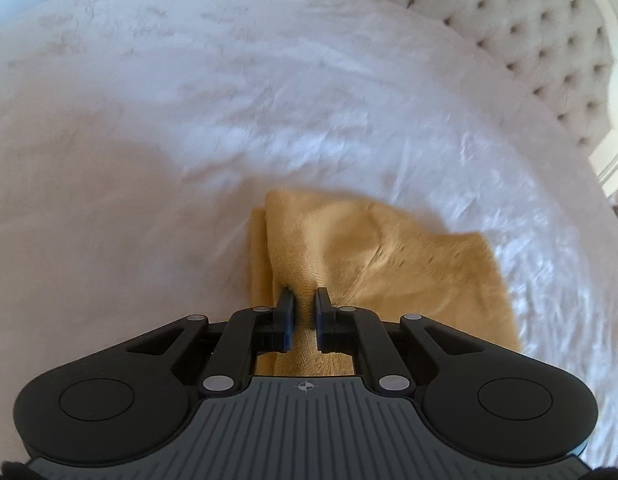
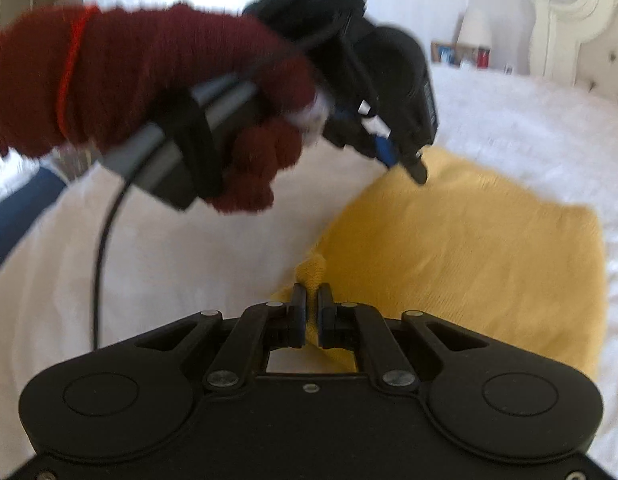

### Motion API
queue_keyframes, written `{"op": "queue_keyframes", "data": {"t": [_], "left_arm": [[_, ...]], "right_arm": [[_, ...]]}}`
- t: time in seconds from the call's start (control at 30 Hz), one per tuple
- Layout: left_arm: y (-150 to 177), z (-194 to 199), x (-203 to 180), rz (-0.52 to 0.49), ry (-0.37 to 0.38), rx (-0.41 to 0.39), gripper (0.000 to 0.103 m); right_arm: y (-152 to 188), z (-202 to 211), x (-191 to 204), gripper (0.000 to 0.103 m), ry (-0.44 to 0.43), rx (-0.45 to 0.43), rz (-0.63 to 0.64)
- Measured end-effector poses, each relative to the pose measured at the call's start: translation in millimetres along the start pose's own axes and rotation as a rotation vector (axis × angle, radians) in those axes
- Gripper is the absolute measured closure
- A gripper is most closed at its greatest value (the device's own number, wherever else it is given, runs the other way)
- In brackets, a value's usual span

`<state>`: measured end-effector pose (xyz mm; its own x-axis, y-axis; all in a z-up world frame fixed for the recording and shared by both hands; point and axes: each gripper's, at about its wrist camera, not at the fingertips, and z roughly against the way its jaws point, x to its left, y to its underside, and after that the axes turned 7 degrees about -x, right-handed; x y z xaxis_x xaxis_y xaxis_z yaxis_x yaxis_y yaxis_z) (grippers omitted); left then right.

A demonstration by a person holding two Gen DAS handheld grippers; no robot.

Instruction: Fold small clothes

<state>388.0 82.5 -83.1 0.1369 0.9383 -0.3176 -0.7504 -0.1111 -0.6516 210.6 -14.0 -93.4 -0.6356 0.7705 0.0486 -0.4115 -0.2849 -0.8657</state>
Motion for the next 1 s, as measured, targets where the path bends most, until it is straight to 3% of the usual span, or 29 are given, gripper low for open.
{"op": "queue_keyframes", "data": {"t": [0.1,0.17,0.2,0.23,0.3,0.4,0.53,0.67,0.83,1.0], "left_arm": [[4.0,-2.9,3.2,-0.025,-0.025,-0.026,0.074],[2.4,0.0,7.8,-0.012,-0.034,-0.047,0.065],[1.5,3.7,11.9,0.009,-0.023,-0.061,0.064],[1.1,8.6,15.8,0.028,-0.013,-0.074,0.062],[1.3,23.0,20.5,0.06,-0.002,-0.109,0.044],[7.5,45.5,20.3,0.058,0.03,-0.146,0.027],[30.3,67.1,17.2,0.043,0.067,-0.136,0.023],[62.8,71.5,13.0,0.037,0.1,-0.088,0.02],[97.1,69.4,9.4,0.07,0.114,-0.059,0.019],[99.9,54.3,9.0,0.08,0.129,-0.054,0.016]], "right_arm": [[2.0,6.1,-4.2,0.074,-0.038,-0.012,-0.015],[-0.9,19.9,-10.1,0.037,-0.077,-0.036,-0.037],[-2.1,27.9,-13.9,0.032,-0.088,-0.051,-0.046],[-3.2,37.4,-19.4,0.03,-0.094,-0.07,-0.061],[-4.4,56.1,-36.2,0.03,-0.084,-0.1,-0.114],[-3.0,79.3,-76.2,0.02,-0.037,-0.126,-0.237],[1.3,96.0,-135.7,0.01,0.051,-0.136,-0.41],[5.8,91.7,-182.0,0.007,0.089,-0.111,-0.522],[13.1,66.1,-209.0,0.003,0.06,-0.049,-0.621],[16.2,33.8,-226.2,0.003,-0.015,-0.011,-0.693]]}}
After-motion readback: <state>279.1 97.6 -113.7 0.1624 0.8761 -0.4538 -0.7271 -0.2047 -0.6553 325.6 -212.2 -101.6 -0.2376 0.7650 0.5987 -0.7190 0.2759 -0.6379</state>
